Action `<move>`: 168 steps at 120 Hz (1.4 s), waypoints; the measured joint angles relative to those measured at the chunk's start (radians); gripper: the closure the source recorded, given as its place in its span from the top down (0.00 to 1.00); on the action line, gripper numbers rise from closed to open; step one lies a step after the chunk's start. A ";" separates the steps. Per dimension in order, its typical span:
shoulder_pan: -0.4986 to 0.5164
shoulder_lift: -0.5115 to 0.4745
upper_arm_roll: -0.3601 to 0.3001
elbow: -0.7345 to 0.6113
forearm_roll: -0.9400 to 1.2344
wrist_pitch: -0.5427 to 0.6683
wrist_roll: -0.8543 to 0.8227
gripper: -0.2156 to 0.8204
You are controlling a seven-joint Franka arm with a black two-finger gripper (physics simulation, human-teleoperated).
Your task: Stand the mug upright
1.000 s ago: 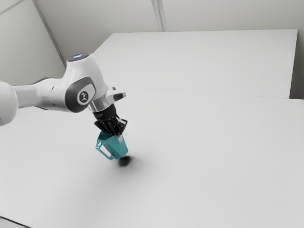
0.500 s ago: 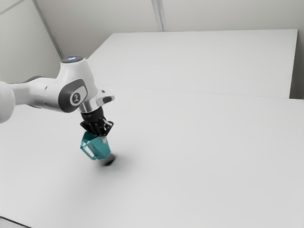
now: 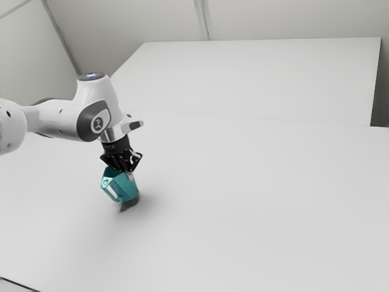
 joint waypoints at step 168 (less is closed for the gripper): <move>-0.013 -0.033 -0.064 0.280 -0.049 -0.216 0.032 0.69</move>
